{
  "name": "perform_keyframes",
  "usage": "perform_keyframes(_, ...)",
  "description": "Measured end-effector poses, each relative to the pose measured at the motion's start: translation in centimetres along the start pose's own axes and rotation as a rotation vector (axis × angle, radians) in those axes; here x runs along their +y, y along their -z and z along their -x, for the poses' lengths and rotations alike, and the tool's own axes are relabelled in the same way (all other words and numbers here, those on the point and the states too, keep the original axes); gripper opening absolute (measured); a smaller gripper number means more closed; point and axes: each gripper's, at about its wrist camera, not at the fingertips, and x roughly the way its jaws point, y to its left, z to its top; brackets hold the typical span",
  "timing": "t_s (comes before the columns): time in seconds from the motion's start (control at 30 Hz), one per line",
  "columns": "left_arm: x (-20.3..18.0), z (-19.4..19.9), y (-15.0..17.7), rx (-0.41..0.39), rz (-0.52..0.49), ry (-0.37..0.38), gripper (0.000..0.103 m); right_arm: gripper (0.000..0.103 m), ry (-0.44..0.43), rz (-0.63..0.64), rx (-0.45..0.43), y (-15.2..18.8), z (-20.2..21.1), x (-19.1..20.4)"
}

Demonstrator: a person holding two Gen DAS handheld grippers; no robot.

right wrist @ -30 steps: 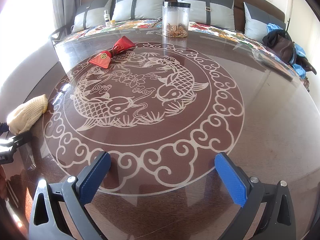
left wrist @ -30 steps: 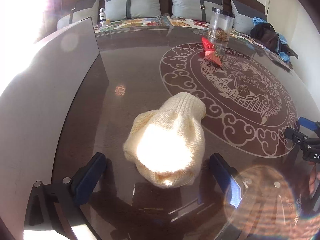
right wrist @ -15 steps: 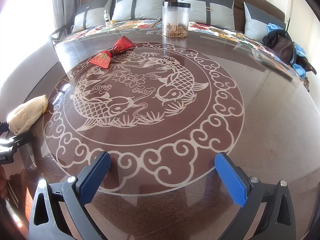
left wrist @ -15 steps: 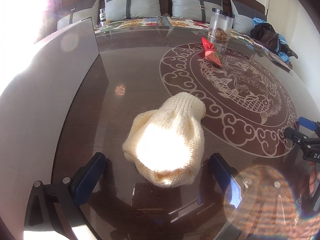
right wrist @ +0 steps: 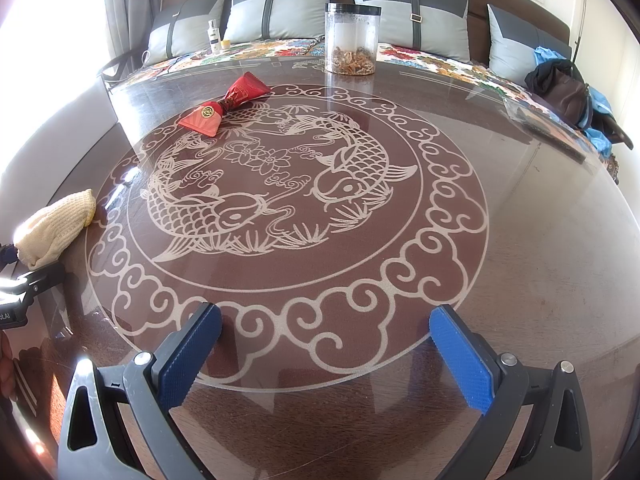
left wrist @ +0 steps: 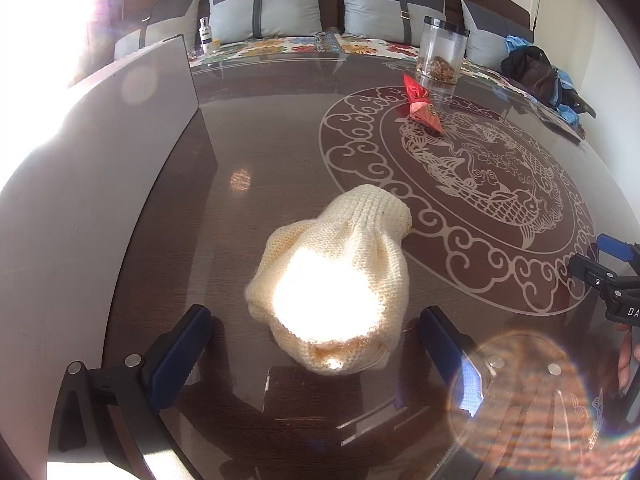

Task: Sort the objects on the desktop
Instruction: 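Lift the cream knitted pouch with the left tool and hold it raised, then grasp the red packet with the right tool while the left tool holds the pouch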

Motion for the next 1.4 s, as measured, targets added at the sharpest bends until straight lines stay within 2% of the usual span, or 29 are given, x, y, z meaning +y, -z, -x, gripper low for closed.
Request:
perform_keyframes(1.07,-0.2,0.0,0.0,-0.002,-0.002,-0.003,0.103,0.103,0.009,-0.023,0.0,-0.4,-0.1,-0.1)
perform_keyframes(1.13,-0.1,0.0,0.0,-0.002,-0.002,-0.003,0.103,0.103,-0.047,-0.091,-0.01,-2.2,-0.6,-0.1)
perform_keyframes(1.2,-0.1,0.0,0.0,-0.002,-0.002,-0.003,0.103,0.102,-0.129,-0.127,-0.032,-5.6,-1.3,0.7)
perform_keyframes(1.27,-0.1,0.0,0.0,-0.002,-0.002,-0.003,0.103,0.102,-0.188,-0.132,-0.017,-9.7,-3.0,2.4)
perform_keyframes(1.33,-0.1,0.0,0.0,-0.002,-0.002,-0.003,0.103,0.096,-0.23,-0.114,0.02,-13.4,-5.4,4.7)
perform_keyframes(1.4,-0.1,0.0,0.0,-0.002,-0.002,-0.003,0.103,0.086,-0.221,-0.087,0.08,-16.2,-8.3,6.9)
